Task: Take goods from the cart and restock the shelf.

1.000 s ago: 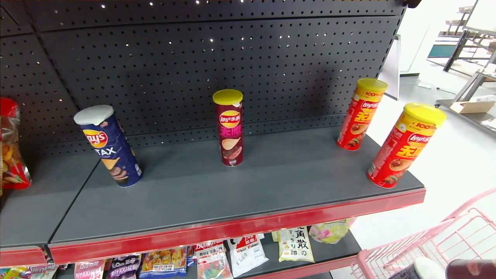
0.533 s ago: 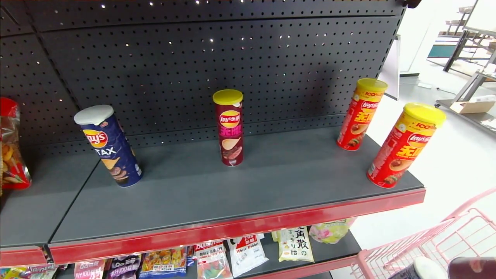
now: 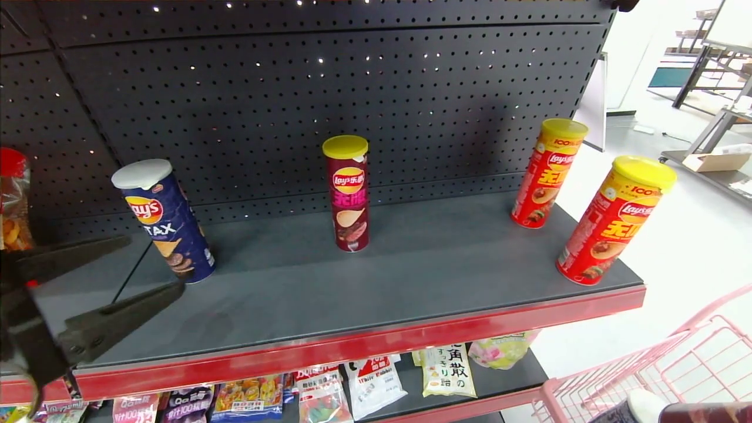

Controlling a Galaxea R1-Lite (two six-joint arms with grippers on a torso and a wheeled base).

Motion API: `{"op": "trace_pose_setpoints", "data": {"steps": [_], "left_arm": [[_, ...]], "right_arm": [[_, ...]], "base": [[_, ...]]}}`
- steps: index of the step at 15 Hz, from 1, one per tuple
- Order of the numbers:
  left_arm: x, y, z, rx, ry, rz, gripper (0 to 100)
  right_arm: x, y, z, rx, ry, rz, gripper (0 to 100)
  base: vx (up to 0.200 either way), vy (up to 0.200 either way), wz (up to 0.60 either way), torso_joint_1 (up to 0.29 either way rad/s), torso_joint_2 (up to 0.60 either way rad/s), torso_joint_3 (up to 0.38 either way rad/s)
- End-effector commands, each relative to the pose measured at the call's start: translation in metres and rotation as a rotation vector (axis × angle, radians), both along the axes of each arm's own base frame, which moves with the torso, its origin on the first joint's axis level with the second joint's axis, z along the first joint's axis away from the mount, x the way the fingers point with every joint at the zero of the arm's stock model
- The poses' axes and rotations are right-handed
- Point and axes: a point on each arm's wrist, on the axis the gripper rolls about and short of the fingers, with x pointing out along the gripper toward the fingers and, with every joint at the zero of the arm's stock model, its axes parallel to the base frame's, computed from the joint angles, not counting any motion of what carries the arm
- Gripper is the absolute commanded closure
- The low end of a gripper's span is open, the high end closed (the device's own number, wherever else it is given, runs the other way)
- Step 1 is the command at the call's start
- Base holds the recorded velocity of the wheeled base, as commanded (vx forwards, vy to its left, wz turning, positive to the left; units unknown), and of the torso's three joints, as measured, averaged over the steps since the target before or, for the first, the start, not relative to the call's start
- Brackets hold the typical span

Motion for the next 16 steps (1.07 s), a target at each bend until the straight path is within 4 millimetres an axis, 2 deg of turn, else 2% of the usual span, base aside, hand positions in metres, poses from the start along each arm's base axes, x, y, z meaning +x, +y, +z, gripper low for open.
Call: {"op": "trace_pose_setpoints", "data": {"steps": [1,3,4,8,13,16], "left_arm": [[0.073,-0.031,-0.010,0.017,0.087,-0.195,0],[0.090,-0.041,-0.008,0.012,0.060,-0.226,0],[0.107,-0.049,-0.012,0.013,0.057,-0.240,0],[0.151,-0.068,-0.026,0.069,-0.019,-0.275,0],[0.179,-0.081,-0.023,0.072,-0.058,-0.285,0],[0.189,-0.084,-0.029,0.086,-0.077,-0.246,0]], "right_arm": [[0.000,0.000,0.000,0.000,0.000,0.000,100],[0.000,0.000,0.000,0.000,0.000,0.000,100],[0.000,0.000,0.000,0.000,0.000,0.000,100],[0.000,0.000,-0.001,0.000,0.002,-0.005,100],[0.000,0.000,0.000,0.000,0.000,-0.005,100],[0.000,0.000,0.000,0.000,0.000,-0.008,100]], "base": [[0.000,0.000,0.00,0.000,0.00,0.000],[0.000,0.000,0.00,0.000,0.00,0.000],[0.000,0.000,0.00,0.000,0.00,0.000],[0.000,0.000,0.00,0.000,0.00,0.000],[0.000,0.000,0.00,0.000,0.00,0.000],[0.000,0.000,0.00,0.000,0.00,0.000]]}}
